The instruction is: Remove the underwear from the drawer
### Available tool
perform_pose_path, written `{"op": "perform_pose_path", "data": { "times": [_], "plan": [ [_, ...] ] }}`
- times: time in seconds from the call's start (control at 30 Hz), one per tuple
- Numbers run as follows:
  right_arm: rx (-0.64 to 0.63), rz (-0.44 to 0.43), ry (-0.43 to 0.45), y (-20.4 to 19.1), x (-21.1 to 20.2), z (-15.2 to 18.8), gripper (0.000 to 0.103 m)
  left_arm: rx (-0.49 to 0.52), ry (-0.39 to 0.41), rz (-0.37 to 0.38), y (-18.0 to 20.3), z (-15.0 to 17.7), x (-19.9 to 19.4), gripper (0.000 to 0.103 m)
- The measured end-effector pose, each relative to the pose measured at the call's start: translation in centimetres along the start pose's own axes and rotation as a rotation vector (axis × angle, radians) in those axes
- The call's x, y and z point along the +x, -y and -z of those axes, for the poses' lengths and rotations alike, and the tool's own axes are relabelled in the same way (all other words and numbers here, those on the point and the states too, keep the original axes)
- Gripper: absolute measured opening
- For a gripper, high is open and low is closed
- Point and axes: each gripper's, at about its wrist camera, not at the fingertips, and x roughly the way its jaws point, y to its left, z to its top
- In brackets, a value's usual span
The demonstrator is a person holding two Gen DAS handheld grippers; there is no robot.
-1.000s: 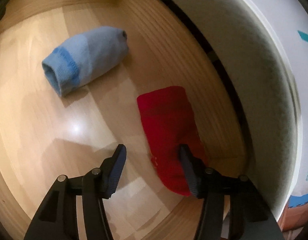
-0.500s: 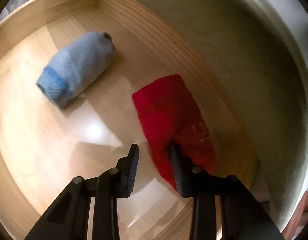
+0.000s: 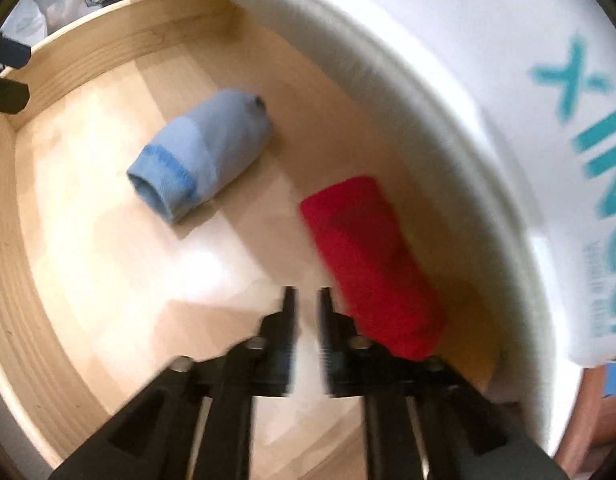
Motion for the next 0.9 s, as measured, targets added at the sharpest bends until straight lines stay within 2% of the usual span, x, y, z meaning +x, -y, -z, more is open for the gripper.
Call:
{"op": "perform_pose_path", "data": {
  "times": [0.13,0.2,0.27,0.37,0.43,0.47,0.5,0.53,0.7,0.9],
  "plan": [
    [-0.033,0.044,-0.005,0.1,-0.1,1.1,0.045,0.001,-0.001,0.004,0.1,0.0,0.0,0.058],
    [-0.040,0.083,-0.005,0.7,0.1,1.4,0.043,0.005,-0.001,0.004,0.2,0.0,0.0,0.058],
    [-0.055,0.122,-0.014,1.1,0.6,1.4,0.037,0.007,-0.001,0.000,0.3,-0.1,0.0,0.058],
    [-0.101,0.147,-0.046,0.8,2.1,1.1,0.045,0.005,-0.007,-0.003,0.3,-0.1,0.2,0.058],
    [-0.110,0.164,-0.063,0.6,3.0,0.9,0.041,0.007,-0.006,-0.006,0.4,-0.1,0.2,0.058],
    [-0.100,0.166,-0.068,0.7,2.8,0.1,0.035,0.007,-0.005,-0.007,0.4,-0.1,0.2,0.058],
    [-0.090,0.179,-0.072,1.1,2.9,-0.1,0.023,0.007,-0.008,-0.007,0.4,-0.2,0.3,0.058],
    [-0.085,0.200,-0.075,1.3,3.0,-0.4,0.019,0.007,-0.011,-0.005,0.4,-0.2,0.3,0.058],
    [-0.064,0.221,-0.078,1.8,2.5,-1.3,0.012,0.010,-0.009,-0.009,0.5,-0.1,0.3,0.058],
    [-0.007,0.137,-0.096,3.1,0.8,-2.6,0.008,0.008,-0.007,-0.008,0.4,-0.1,0.2,0.058]
  ]
}}
